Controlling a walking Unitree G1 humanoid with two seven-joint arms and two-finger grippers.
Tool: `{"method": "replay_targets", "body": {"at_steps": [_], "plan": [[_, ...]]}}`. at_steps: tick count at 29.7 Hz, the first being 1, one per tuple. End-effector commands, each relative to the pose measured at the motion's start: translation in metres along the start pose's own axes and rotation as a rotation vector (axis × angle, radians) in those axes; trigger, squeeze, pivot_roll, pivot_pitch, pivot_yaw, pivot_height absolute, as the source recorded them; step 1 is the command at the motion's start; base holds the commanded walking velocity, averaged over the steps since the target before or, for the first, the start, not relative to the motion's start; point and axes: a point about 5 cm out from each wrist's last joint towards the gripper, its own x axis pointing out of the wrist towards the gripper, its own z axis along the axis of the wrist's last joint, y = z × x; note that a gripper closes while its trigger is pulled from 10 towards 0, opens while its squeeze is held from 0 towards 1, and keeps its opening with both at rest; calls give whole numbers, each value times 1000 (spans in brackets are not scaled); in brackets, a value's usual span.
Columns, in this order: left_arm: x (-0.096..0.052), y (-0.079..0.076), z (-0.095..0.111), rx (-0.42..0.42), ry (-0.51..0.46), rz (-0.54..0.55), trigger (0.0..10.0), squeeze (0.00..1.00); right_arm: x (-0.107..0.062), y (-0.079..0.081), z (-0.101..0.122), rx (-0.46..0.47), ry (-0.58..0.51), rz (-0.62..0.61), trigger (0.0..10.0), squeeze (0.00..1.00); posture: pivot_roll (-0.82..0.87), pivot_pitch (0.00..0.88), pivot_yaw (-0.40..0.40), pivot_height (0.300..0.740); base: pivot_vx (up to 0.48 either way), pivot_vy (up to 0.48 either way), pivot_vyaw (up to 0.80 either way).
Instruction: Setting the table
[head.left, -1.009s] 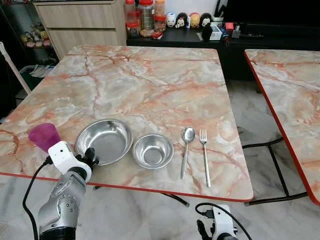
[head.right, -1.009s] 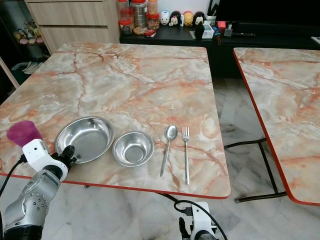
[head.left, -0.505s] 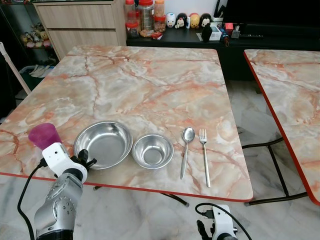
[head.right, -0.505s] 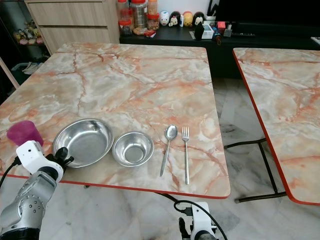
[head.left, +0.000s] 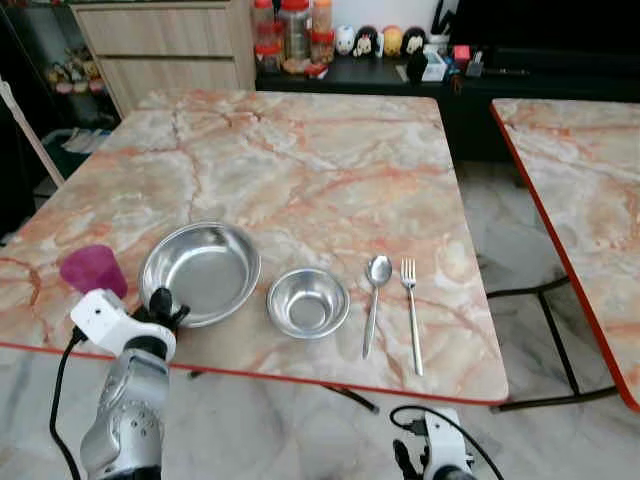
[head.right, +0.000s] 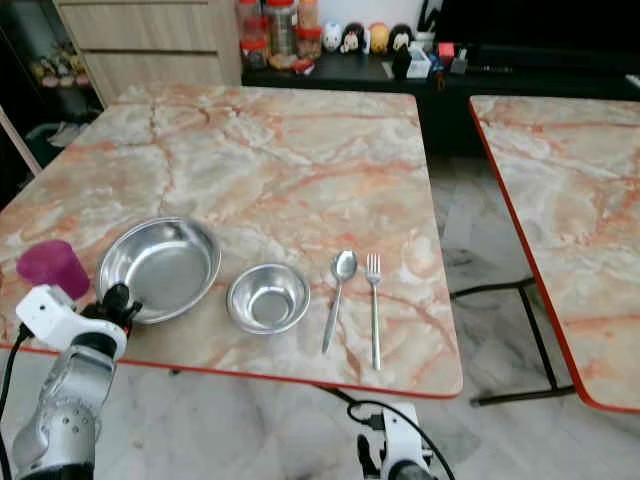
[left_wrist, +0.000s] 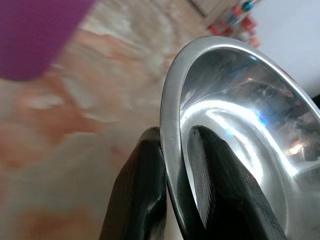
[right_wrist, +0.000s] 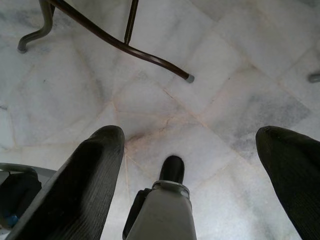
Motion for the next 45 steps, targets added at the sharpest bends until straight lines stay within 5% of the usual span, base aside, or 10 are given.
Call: {"method": "replay_targets", "body": {"at_steps": [1,10,16,26,45], "plan": [[3,-12,4,-10,-43,-51,10000,0,1,2,1,10,0,2,10000,0,92,55,6,740,0,0,0],[4,-32,1,38,-96,-129,10000,0,1,-1,3,10,-2,-16,10000,0,83,51,6,740,0,0,0],[6,-39,10,113,-165,-141,10000,0,-4,-7,-17,-1,94,-61,10000,0,96,52,3,740,0,-90,0],[9,-39,32,126,-263,-128,10000,0,-6,-10,-25,45,110,-68,10000,0,95,53,3,740,0,-309,-66],[10,-41,35,119,-279,-121,10000,0,-5,-12,-18,31,83,-67,10000,0,93,50,-4,740,0,-480,-135]]}}
